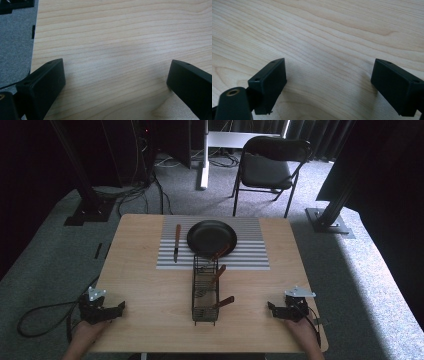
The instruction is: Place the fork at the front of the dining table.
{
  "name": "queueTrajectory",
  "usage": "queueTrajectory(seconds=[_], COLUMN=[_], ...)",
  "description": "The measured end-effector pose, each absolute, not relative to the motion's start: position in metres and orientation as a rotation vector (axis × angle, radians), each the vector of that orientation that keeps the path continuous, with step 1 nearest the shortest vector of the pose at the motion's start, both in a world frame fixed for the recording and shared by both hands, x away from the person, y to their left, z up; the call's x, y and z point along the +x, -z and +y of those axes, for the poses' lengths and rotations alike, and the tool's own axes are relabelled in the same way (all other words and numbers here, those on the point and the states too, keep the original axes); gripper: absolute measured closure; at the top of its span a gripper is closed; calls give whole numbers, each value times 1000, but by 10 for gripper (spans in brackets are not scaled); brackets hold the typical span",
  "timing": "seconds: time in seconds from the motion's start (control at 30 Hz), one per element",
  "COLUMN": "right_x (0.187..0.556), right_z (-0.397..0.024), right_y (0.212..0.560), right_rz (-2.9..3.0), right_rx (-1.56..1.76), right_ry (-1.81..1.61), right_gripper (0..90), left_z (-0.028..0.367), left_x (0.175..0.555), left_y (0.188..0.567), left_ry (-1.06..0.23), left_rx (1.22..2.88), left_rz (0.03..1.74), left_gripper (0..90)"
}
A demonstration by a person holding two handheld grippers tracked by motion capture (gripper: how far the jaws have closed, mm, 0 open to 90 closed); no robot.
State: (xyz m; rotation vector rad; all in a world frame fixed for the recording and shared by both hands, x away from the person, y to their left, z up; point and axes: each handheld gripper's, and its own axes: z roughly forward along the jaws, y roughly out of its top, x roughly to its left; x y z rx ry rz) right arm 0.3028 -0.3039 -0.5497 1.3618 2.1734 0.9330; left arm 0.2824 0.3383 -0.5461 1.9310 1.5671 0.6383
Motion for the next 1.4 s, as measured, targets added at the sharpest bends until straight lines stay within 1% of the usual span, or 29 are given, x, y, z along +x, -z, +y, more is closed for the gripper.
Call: queueTrajectory(seconds=[0.3,0.4,0.47,0.67,0.83,0.97,1.17,1.2,1.23,1.4], right_x=[302,299,296,286,272,265,246,246,240,231], right_z=[-303,-298,-295,-279,-259,-252,-229,-229,-220,-205], right_y=[547,544,541,535,520,512,487,487,478,466], right_rz=[2186,2202,2219,2271,2307,2312,2337,2337,2345,2348], right_rx=[1374,1370,1378,1345,1289,1264,1204,1204,1177,1139], right_ry=[-913,-902,-953,-970,-1030,-1065,-1208,-1208,-1241,-1289], right_gripper=[142,144,168,168,168,168,168,168,169,174], left_z=[338,338,338,338,338,338,338,338,338,338], left_x=[282,282,282,282,282,282,282,282,282,282], left_y=[546,546,546,546,546,546,546,546,546,546], left_ry=[-638,-638,-638,-637,-636,-636,-636,-636,-636,-636], left_rx=[1930,1930,1930,1930,1930,1930,1930,1930,1930,1930], left_rz=[1567,1567,1567,1568,1569,1569,1568,1568,1569,1568], left_gripper=[16,16,16,16,17,17,16,16,17,17])
